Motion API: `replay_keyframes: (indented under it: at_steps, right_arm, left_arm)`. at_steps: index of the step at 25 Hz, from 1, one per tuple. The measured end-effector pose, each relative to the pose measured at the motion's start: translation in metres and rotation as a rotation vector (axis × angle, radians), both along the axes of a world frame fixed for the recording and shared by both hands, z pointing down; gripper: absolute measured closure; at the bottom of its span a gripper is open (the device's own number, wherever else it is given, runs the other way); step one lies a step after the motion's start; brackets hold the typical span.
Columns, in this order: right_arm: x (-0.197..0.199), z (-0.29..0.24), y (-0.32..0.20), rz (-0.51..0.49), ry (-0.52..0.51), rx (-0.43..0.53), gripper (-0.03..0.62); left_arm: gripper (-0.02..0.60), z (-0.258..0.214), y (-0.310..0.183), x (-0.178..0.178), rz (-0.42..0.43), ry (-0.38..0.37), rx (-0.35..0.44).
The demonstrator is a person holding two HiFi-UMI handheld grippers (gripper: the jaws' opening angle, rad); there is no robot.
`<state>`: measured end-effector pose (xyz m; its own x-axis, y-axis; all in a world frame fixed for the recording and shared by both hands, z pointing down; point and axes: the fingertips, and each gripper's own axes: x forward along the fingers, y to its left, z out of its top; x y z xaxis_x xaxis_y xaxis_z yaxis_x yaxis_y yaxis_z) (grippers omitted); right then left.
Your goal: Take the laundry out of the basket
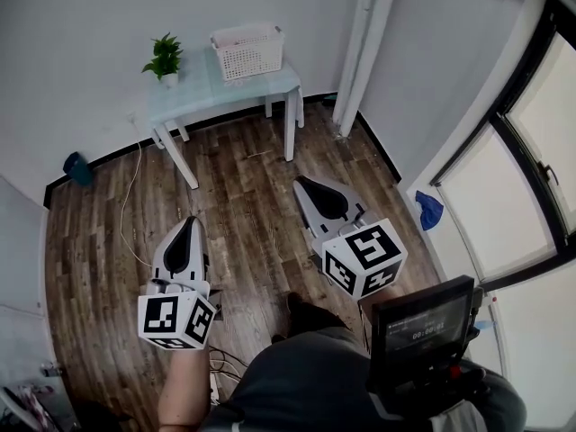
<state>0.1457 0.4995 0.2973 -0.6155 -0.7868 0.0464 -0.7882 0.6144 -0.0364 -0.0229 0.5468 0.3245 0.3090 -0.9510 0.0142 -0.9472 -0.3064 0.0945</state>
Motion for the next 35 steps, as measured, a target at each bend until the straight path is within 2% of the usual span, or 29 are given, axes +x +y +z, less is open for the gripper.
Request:
replay_keyframes:
  at_steps: [8,14,21,25,31,35]
  right_arm:
    - [-0.041,0.018,-0.07,-0.054,-0.054,-0.033,0.577]
    - [-0.064,0.008,-0.131,-0.081,-0.083,-0.004,0.577]
    - [-0.07,0.008,-0.206,-0.081,-0.087,-0.011,0.577]
    - [-0.08,0.012,-0.236,-0.07,-0.09,-0.034,0.577]
    - [-0.116,0.017,-0.279,-0.031,-0.083,-0.042,0.577]
    - [-0.14,0.014,-0.307,0.033,-0.073,-0.035,0.577]
  left_arm:
    - [0.574,0.011,-0.055,-0.047,-0.07,-0.048,-0.044]
    - [0.573,0.006,-0.113,-0.072,-0.089,-0.092,-0.072]
    - [0.573,0.005,-0.191,-0.07,-0.053,-0.13,-0.086]
    - [0.573,0.008,-0.225,-0.081,-0.036,-0.122,-0.09]
    - [0.573,0.012,-0.281,-0.112,0.015,-0.115,-0.092]
    - [0.572,0.012,-0.317,-0.139,0.07,-0.097,-0.078]
